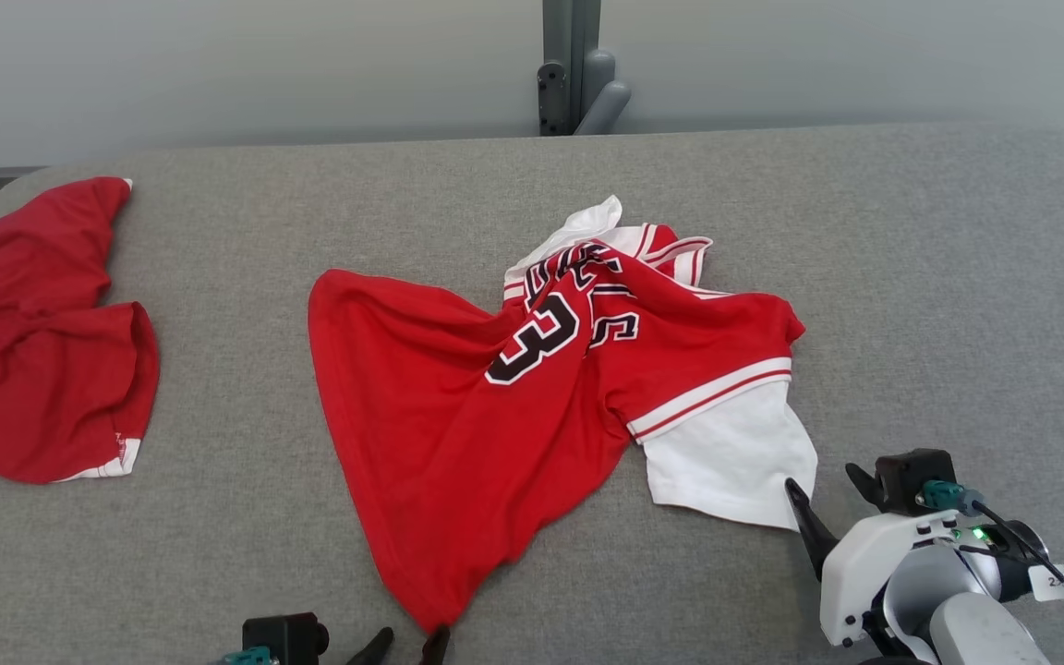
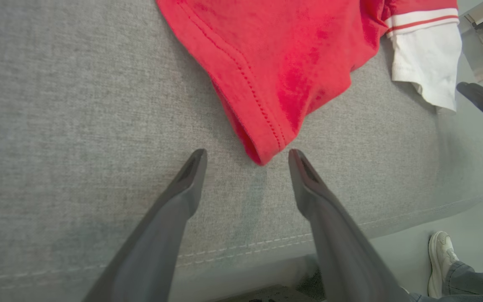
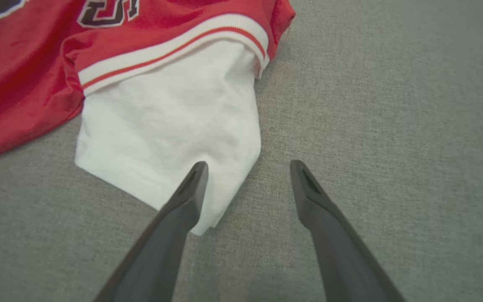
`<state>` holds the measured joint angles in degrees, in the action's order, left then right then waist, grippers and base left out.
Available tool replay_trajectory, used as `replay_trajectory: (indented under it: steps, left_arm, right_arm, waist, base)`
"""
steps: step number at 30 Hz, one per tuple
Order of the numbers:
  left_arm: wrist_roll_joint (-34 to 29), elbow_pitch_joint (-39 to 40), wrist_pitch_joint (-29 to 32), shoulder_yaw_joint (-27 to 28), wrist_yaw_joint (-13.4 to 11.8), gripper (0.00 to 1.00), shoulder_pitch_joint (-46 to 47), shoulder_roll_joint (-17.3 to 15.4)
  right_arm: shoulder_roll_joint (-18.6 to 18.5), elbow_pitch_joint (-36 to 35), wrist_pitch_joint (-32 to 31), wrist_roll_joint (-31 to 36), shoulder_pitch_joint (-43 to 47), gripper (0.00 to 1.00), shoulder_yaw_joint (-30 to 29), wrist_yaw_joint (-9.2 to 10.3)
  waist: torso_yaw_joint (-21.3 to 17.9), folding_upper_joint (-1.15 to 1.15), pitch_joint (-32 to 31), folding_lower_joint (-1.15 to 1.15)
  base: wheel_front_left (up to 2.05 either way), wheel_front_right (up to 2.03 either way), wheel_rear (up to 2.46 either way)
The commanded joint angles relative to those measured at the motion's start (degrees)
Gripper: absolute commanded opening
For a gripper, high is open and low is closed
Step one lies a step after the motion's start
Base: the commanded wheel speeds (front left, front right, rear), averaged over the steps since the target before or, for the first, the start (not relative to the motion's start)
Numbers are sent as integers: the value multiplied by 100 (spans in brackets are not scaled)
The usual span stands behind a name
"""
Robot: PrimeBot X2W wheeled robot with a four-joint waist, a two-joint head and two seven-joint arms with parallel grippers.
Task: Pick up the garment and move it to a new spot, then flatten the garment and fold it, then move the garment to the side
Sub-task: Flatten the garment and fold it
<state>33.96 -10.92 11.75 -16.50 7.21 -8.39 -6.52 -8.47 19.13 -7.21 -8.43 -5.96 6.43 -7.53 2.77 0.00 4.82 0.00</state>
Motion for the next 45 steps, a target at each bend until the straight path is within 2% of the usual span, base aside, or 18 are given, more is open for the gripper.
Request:
replay_trajectory:
  steps: [1, 17, 18, 20, 21, 22, 23, 24, 25, 30, 35, 40, 45]
  left_arm:
    - [64, -44, 63, -33, -9, 100, 160, 10]
    - [346, -472, -214, -333, 24, 100, 647, 92]
    - [366, -534, -250, -328, 24, 100, 683, 100]
    - [469, -650, -299, -332, 25, 100, 742, 126]
    - [476, -734, -327, -343, 27, 100, 790, 138]
    - [483, -816, -358, -361, 28, 85, 840, 136]
    - [471, -907, -388, -392, 24, 51, 886, 130]
    - [509, -1003, -419, -417, 24, 35, 930, 138]
    - [544, -1093, -460, -440, 25, 0, 974, 145]
    - [821, -1336, -659, -551, 27, 0, 1165, 118]
    - [1284, -1042, -642, -503, 28, 0, 1214, -53]
    - [1985, -27, -304, -494, 29, 0, 1067, -412]
    - [2803, 1550, 159, -577, 29, 0, 879, -813]
  right_arm:
    - [-18, 96, -55, -10, -176, 100, 95, 8]
    - [104, 738, -90, -318, -576, 100, 489, 8]
    - [105, 766, -98, -353, -576, 94, 512, 8]
    - [96, 802, -111, -397, -588, 64, 548, 8]
    - [87, 818, -112, -422, -591, 45, 563, 8]
    - [84, 835, -119, -454, -592, 32, 578, 8]
    - [77, 849, -127, -486, -598, 16, 596, 8]
    - [69, 864, -129, -525, -602, 0, 615, 8]
    - [67, 867, -114, -588, -605, 0, 633, 8]
    - [29, 821, -13, -886, -630, 0, 684, 8]
    - [-56, 359, -27, -1735, -615, 0, 520, 8]
    - [-240, -735, -306, -3072, -471, 0, 83, 7]
    - [-358, -2089, -605, -4209, -342, 0, -676, 4]
  waist:
    - [97, 0, 149, 0]
    - [115, 0, 263, 0]
    - [105, 0, 260, 0]
    - [94, 0, 255, 0]
    - [91, 0, 248, 0]
    - [88, 0, 239, 0]
    - [86, 0, 231, 0]
    - [85, 0, 223, 0]
    - [85, 0, 215, 0]
    - [85, 0, 142, 0]
    - [115, 0, 43, 0]
    - [157, 0, -92, 0]
    - [163, 0, -240, 0]
  base:
    - [0, 0, 0]
    - [0, 0, 0]
    - [0, 0, 0]
    - [0, 0, 0]
    - [0, 0, 0]
    - [0, 0, 0]
    - [0, 0, 0]
    - [0, 0, 0]
    - [0, 0, 0]
    - [0, 0, 0]
    - [0, 0, 0]
    - [0, 0, 0]
    - [0, 0, 0]
